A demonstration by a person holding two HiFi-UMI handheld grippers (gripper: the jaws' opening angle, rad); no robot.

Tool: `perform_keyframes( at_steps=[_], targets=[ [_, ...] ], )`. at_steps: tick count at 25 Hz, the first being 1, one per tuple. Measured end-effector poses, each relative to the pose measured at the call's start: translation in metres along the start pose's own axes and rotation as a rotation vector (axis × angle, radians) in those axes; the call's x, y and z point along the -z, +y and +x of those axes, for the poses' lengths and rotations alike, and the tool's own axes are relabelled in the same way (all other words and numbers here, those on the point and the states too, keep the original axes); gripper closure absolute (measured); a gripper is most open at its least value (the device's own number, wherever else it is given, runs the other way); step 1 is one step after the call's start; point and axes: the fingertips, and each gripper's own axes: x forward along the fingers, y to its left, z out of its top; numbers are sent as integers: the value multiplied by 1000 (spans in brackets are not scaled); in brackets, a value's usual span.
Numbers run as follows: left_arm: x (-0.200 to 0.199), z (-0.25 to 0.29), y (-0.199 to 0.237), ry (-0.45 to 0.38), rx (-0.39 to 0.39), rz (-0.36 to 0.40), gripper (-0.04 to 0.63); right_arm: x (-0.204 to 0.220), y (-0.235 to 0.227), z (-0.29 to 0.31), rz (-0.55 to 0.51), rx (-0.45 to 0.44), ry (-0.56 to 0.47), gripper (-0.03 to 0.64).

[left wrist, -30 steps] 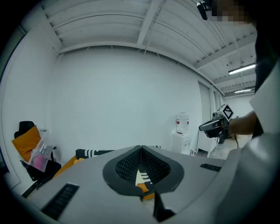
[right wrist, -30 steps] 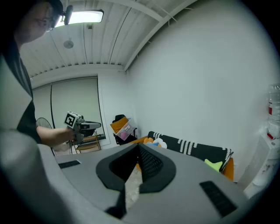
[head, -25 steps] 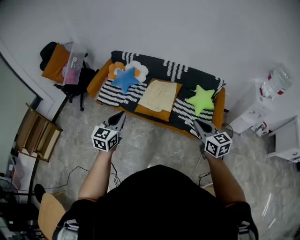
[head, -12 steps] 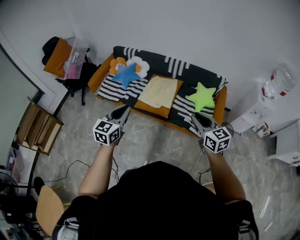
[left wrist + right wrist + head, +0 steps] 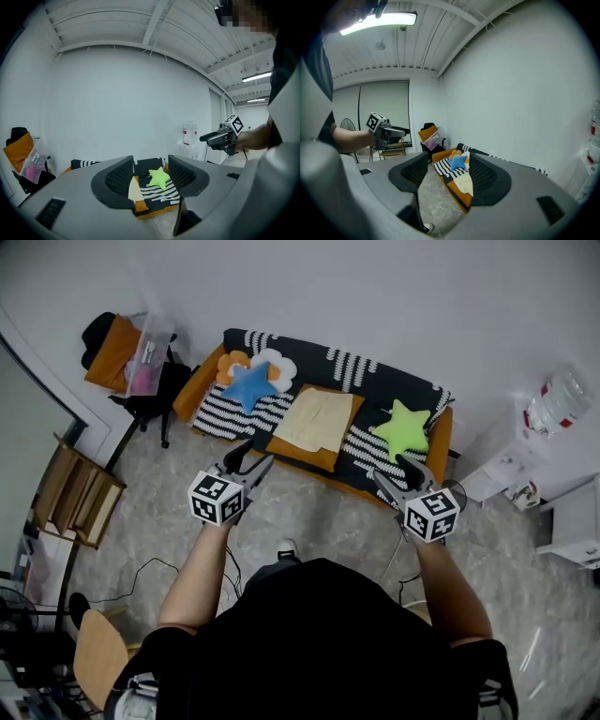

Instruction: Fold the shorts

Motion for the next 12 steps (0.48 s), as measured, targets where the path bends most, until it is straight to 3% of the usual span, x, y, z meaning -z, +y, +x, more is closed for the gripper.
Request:
perform_keyframes(
  at_steps=[12],
  targets=[
    [2,14,26,3,-2,-3,331,3,-16,15,9,30,33,303]
  ],
)
